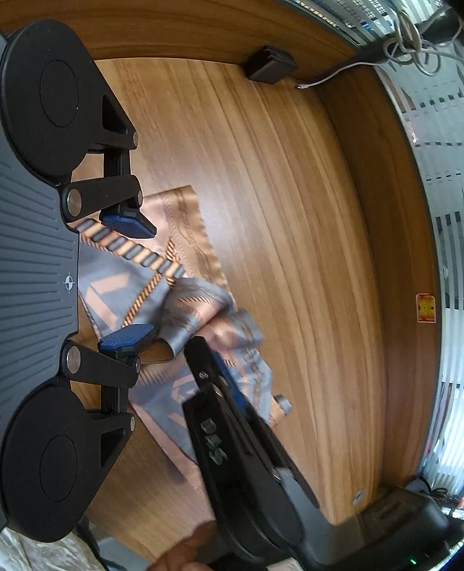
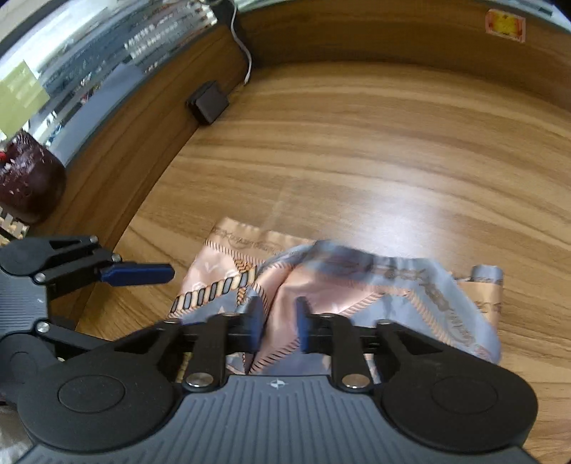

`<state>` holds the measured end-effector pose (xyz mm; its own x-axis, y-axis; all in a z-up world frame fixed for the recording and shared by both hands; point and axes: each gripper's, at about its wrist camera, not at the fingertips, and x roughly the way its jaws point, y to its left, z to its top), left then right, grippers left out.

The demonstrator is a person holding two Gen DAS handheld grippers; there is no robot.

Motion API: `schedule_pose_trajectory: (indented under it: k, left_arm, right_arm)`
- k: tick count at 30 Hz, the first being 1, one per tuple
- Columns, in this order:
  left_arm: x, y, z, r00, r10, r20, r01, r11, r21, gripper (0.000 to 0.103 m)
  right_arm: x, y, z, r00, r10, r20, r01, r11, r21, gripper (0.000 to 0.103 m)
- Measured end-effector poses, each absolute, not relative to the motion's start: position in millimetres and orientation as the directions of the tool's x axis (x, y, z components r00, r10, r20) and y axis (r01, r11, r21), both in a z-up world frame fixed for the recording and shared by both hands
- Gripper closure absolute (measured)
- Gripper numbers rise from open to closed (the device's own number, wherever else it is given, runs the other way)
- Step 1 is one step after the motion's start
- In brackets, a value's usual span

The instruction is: Fold clothes

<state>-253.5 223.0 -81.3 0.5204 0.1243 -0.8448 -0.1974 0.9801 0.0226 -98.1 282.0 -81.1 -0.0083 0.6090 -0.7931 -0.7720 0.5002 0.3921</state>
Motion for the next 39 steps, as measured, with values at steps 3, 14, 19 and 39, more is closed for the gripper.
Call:
schedule_pose_trajectory:
  k: [3,14,19,39]
  left_arm:
    - [-255.8,224.7,-85.4,0.512,0.111,-0.852,-0.187,0.982,0.016,0.047]
    - [-247.8,223.5,-97.5,0.503,0.068,-0.862,-0.143,0.990,-0.005,0.047]
    - [-245.1,220.7,-110.2,0.472,0.051,-0.880,-0.116,0.993,-0.005,0.057]
    - [-248.7,221.0,-124.7,0.440,0.074,-0.895,-0.159,0.987,0.003,0.062]
  right_arm:
    - [-93.5,266.2,-79.2,0.022,0.609,-0.793,-0.757,0.528,0.384,0.055]
    - [-64.5,176.1,-93.2,0.168,0.521,-0.837,-0.597,0.729,0.334,0.055]
    - [-55.4,150.4,-111.5,0.151,0.501,-0.852,-0.525,0.771,0.360,0.057]
    - [-48.6,127.4,-102.3,0.200,0.511,-0.836,-0.482,0.794,0.369,0.103]
